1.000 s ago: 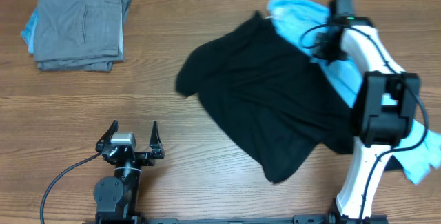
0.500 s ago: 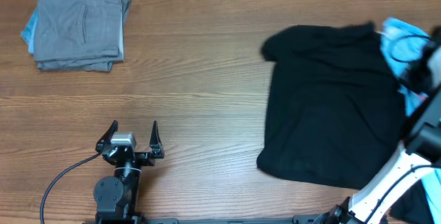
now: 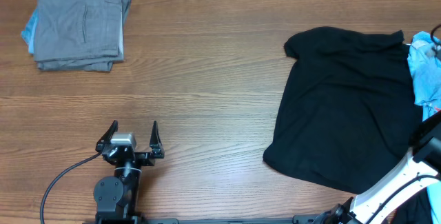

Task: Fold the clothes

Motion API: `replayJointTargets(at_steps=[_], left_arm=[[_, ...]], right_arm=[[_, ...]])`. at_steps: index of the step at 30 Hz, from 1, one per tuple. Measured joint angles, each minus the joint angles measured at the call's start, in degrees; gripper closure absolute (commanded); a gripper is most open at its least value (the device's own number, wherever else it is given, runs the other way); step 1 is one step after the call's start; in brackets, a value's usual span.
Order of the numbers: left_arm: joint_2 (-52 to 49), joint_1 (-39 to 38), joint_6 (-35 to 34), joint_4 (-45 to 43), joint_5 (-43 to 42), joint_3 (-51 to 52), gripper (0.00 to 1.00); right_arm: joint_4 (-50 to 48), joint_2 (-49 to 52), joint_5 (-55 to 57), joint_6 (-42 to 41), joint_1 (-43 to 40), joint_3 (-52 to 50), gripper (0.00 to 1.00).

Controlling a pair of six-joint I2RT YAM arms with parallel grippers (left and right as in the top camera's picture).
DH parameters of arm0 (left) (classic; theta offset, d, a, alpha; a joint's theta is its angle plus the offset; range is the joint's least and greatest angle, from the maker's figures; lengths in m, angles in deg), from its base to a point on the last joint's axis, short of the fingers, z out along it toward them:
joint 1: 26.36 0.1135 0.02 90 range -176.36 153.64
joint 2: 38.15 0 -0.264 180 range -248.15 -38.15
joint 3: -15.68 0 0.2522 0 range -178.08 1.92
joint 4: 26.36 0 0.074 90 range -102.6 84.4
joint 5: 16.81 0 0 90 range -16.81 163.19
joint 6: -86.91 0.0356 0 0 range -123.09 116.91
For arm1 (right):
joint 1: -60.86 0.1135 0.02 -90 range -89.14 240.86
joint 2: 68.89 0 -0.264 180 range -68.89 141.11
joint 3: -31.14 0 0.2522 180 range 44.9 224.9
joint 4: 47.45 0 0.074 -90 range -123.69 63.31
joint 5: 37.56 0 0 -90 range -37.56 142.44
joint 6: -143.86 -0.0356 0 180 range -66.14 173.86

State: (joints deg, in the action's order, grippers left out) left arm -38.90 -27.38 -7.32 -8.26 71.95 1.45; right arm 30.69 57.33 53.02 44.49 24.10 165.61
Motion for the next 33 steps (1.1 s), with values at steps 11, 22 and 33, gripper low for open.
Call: replayJointTargets(at_steps=[11,22,33], left_arm=[[0.0,0.0,0.0,0.0,0.0,0.0,0.0],[0.0,0.0,0.0,0.0,0.0,0.0,0.0],[0.0,0.0,0.0,0.02,0.0,0.0,0.0]], right_arm=[[7.85,-5.18,-10.62,-0.11,14.84,0.87,0.0],[19.74,-5.18,-6.58,-10.21,21.7,-2.73,0.0],[32.33,-5.27,-0.42,-11.45,43.41,-3.93,0.0]])
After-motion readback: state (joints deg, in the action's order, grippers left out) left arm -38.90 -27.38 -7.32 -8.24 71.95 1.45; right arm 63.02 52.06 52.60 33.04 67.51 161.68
